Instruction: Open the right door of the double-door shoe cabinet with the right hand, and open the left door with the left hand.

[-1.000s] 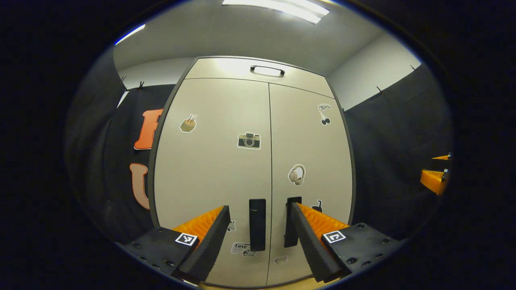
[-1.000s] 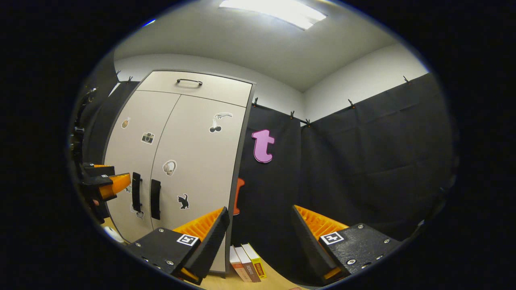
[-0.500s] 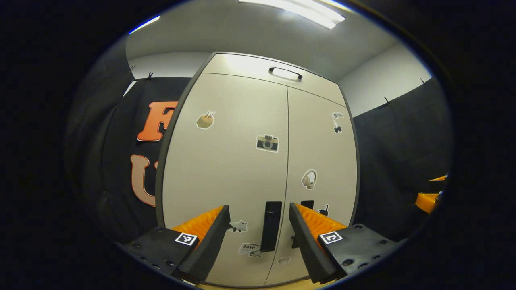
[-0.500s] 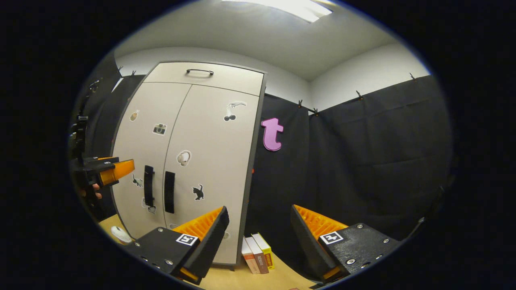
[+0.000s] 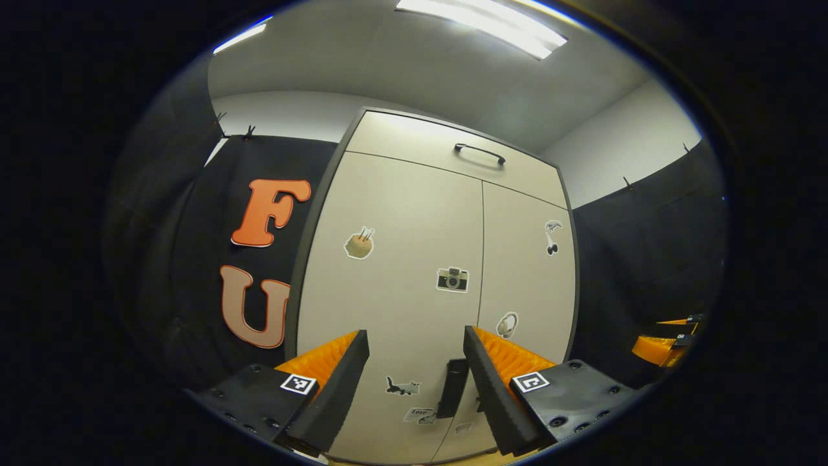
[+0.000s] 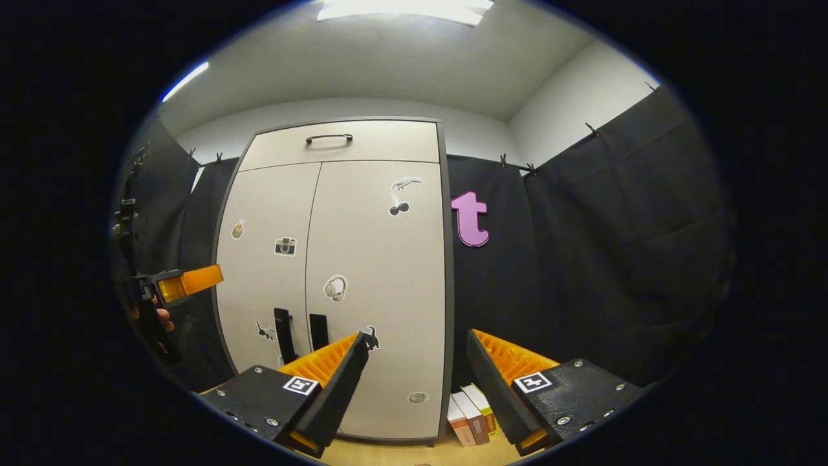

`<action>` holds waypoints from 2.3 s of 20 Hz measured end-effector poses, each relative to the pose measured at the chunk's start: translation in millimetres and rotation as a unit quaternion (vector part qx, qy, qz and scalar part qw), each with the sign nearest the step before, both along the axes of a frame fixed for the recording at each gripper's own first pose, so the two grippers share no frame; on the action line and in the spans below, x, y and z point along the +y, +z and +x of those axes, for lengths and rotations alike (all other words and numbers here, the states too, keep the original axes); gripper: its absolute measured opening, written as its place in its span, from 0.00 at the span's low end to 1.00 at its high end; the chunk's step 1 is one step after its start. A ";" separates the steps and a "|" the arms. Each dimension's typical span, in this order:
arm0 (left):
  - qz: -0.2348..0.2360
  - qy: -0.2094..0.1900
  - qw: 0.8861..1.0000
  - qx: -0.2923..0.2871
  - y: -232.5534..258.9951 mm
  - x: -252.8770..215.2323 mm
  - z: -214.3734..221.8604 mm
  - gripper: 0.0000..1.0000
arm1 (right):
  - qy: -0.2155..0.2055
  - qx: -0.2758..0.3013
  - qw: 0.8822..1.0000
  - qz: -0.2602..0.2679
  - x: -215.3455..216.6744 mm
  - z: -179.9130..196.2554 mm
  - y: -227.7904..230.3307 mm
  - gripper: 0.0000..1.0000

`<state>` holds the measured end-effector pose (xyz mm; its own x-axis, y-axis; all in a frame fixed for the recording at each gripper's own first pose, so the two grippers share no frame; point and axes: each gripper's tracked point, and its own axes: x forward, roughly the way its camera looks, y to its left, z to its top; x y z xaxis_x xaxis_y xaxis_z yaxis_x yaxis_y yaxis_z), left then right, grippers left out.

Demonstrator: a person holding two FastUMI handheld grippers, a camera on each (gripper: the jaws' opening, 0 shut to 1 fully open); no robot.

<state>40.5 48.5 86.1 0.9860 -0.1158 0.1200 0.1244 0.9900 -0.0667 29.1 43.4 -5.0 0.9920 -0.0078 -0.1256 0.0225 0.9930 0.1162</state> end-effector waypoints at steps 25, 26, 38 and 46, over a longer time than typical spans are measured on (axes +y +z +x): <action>0.032 0.130 0.989 0.058 -20.1 56.2 -36.1 0.95 | 0.189 0.112 0.973 0.070 174.1 136.8 -105.5 0.50; 0.033 0.137 0.988 0.058 -21.1 60.1 -38.4 0.95 | 0.188 0.113 0.973 0.070 178.0 141.3 -106.8 0.46; 0.013 0.081 0.991 0.105 -70.1 41.1 -21.3 0.95 | 0.140 0.118 0.979 0.086 179.1 143.4 -112.2 0.18; 0.023 0.081 0.991 0.100 -69.4 30.3 -15.9 0.95 | 0.160 0.123 0.974 0.102 160.3 98.5 -101.0 0.18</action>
